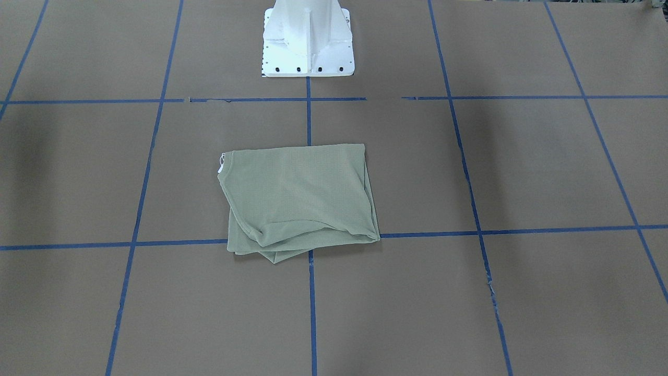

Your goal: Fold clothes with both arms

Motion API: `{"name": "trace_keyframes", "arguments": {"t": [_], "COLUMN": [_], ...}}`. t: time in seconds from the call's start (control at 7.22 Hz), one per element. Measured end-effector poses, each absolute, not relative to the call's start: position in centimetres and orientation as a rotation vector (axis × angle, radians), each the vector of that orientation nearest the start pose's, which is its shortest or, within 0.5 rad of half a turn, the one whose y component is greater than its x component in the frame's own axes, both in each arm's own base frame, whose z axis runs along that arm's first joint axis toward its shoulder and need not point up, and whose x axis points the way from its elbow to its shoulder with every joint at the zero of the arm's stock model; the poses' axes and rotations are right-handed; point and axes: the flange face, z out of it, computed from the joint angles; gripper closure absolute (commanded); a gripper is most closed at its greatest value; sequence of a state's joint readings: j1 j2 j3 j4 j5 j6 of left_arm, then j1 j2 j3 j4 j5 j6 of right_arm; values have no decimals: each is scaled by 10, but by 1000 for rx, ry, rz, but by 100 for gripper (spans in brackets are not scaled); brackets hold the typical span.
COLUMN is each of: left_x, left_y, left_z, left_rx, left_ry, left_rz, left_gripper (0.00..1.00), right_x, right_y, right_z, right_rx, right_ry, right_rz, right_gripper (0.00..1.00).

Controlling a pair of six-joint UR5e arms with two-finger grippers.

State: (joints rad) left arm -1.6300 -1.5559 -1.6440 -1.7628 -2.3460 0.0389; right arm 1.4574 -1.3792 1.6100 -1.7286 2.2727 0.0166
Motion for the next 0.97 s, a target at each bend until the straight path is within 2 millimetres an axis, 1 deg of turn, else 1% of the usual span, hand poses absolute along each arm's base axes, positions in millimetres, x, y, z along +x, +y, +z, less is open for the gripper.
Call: {"name": "trace_keyframes", "arguments": {"t": [0.14, 0.28, 0.42, 0.69, 0.97], "left_x": [-92, -90, -86, -81, -67], "left_y": [-484, -479, -474, -463, -466], "left_z": [600, 592, 591, 597, 611], "left_rx": [287, 288, 279, 264, 231], "left_ry": [753, 750, 749, 728, 618], "left_rz": [81, 85, 91, 99, 128], "left_gripper": [0, 0, 0, 0, 0], "right_x": [4, 4, 4, 4, 4], "right_y": [-572, -571, -571, -570, -567], "right_z": [559, 559, 559, 561, 566], "right_rx": [22, 21, 20, 16, 7], "right_ry": [-705, -705, -706, -706, -706], "right_rz": [-113, -110, -109, -107, -104], "right_gripper": [0, 0, 0, 0, 0]}}
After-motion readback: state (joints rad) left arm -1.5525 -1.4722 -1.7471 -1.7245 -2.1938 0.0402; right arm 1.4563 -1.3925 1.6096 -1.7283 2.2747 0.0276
